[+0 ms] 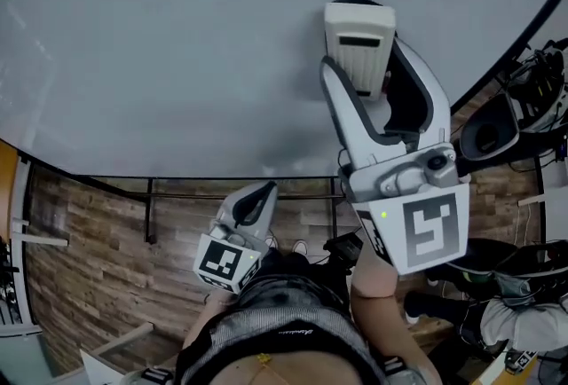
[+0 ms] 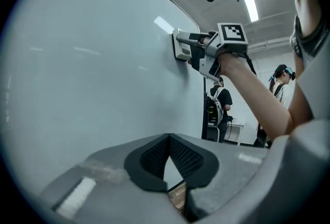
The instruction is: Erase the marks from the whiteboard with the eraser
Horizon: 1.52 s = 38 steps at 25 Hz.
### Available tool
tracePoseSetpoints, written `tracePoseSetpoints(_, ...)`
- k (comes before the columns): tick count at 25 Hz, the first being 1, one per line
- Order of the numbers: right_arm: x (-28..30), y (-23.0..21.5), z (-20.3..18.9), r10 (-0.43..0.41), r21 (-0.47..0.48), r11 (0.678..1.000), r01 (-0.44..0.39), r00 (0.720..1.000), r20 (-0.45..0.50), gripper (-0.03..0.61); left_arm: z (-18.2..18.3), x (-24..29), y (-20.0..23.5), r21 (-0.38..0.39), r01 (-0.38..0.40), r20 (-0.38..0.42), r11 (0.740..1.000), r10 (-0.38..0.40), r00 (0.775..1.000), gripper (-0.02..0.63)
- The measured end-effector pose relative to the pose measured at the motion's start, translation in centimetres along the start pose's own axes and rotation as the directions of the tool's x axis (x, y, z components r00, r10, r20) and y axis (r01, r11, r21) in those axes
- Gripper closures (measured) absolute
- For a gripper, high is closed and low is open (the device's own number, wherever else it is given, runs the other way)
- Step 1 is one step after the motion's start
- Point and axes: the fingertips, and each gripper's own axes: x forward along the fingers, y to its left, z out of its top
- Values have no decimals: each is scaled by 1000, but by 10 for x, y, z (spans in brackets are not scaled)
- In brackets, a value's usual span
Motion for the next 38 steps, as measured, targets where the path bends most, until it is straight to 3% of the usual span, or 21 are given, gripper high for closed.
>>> tracePoseSetpoints(3, -21, -1, -11, -9, -10, 1000, 9, 1000, -25, 334, 0, -9, -6, 34, -40, -24, 999, 41, 999, 615)
tracePoseSetpoints(6, -32, 42, -14, 7, -24, 1000, -8, 1000, -11, 334, -3, -50, 5, 36, -56, 3, 998, 56, 998, 615)
tracePoseSetpoints(8, -42, 58, -26, 14, -15, 1000, -15, 1000, -25, 334, 2, -65, 9, 77, -67, 29, 995, 65, 997, 615)
tracePoseSetpoints(12, -72, 47, -91, 42, -14, 999, -44, 986, -162, 334, 18, -43, -3, 119, -88, 54, 989, 82, 995, 615)
tracePoseSetpoints(15, -100, 41, -143, 74, 79, 995, -57, 970, -233, 334, 23, -17, -10, 130, -98, 68, 987, 90, 994, 615)
tracePoseSetpoints(20, -138, 31, -187, 0, 164, 985, 46, 963, -268, 334, 17, 15, -16, 130, -93, 86, 987, 82, 993, 615)
tracePoseSetpoints(24, -156, 43, -186, -51, 177, 979, 102, 961, -273, 336, 17, 22, -27, 149, -72, 105, 986, 57, 993, 615)
tracePoseSetpoints(38, -149, 74, -174, -6, 130, 990, 45, 959, -283, 337, 21, 21, -39, 166, -30, 114, 986, 11, 993, 615)
